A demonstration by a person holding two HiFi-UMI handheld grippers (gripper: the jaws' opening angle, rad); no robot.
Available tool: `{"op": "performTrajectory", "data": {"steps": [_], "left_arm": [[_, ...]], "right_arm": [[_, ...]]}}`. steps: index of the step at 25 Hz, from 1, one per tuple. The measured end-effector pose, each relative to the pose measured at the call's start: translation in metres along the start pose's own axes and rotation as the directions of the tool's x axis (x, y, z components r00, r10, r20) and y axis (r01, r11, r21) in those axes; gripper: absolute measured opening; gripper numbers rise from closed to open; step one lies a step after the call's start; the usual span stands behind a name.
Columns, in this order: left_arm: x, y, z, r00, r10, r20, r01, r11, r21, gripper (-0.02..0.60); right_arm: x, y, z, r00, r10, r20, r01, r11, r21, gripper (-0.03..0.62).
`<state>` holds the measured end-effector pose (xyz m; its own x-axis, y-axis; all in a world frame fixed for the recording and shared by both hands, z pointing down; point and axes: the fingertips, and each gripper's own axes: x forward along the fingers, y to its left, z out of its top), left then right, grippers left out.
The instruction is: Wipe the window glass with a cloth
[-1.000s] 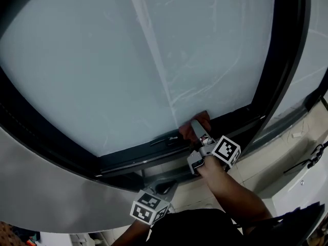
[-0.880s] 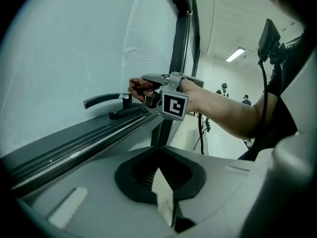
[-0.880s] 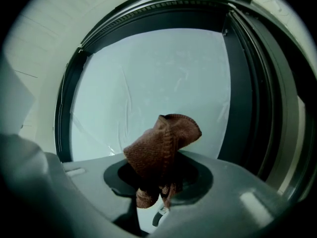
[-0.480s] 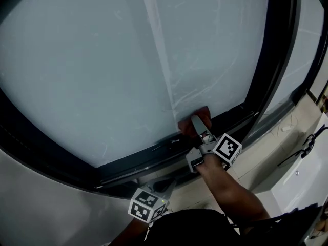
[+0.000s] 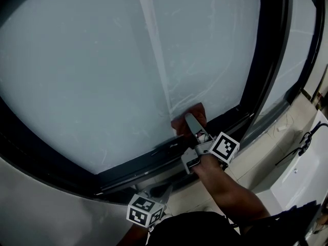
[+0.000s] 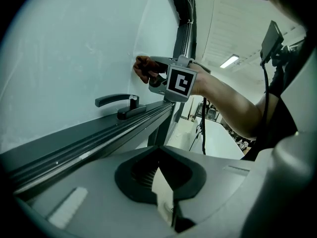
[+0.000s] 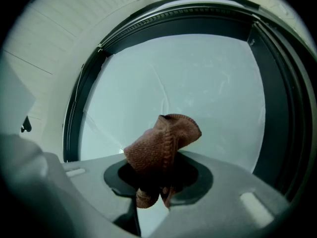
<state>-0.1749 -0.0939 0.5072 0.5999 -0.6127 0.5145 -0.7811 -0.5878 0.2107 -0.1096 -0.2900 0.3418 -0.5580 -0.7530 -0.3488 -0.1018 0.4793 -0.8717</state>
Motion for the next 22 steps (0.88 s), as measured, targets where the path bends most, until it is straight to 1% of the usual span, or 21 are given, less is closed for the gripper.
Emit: {"op": "performTrajectory", "data": {"steps": [7, 11, 18, 22], "left_arm": [[-0.005, 0.002, -0.002, 1.0, 0.008, 0.009, -0.008, 1.0, -0.009, 0.017], [-0.008, 0.004, -0.001, 1.0, 0.017, 0.018, -0.016, 1.0, -0.014, 0.017], [-0.006, 0.005, -0.002, 1.0, 0.012, 0.02, -0.012, 1.0, -0.017, 0.017], [-0.009, 0.005, 0.0, 1.0, 0.012, 0.027, -0.012, 1.0, -0.016, 0.017]], "right_arm": [[0.01, 0.026, 0.006, 0.999, 0.049, 0.002, -0.049, 0.998, -0.024, 0.104], [0.016, 0.04, 0.018, 0.997, 0.069, 0.018, -0.069, 0.997, -0.037, 0.104], [0.027, 0.069, 0.038, 0.99, 0.133, 0.039, -0.131, 0.99, -0.052, 0.104], [0.029, 0.086, 0.042, 0.986, 0.16, 0.042, -0.157, 0.985, -0.065, 0.104]]}}
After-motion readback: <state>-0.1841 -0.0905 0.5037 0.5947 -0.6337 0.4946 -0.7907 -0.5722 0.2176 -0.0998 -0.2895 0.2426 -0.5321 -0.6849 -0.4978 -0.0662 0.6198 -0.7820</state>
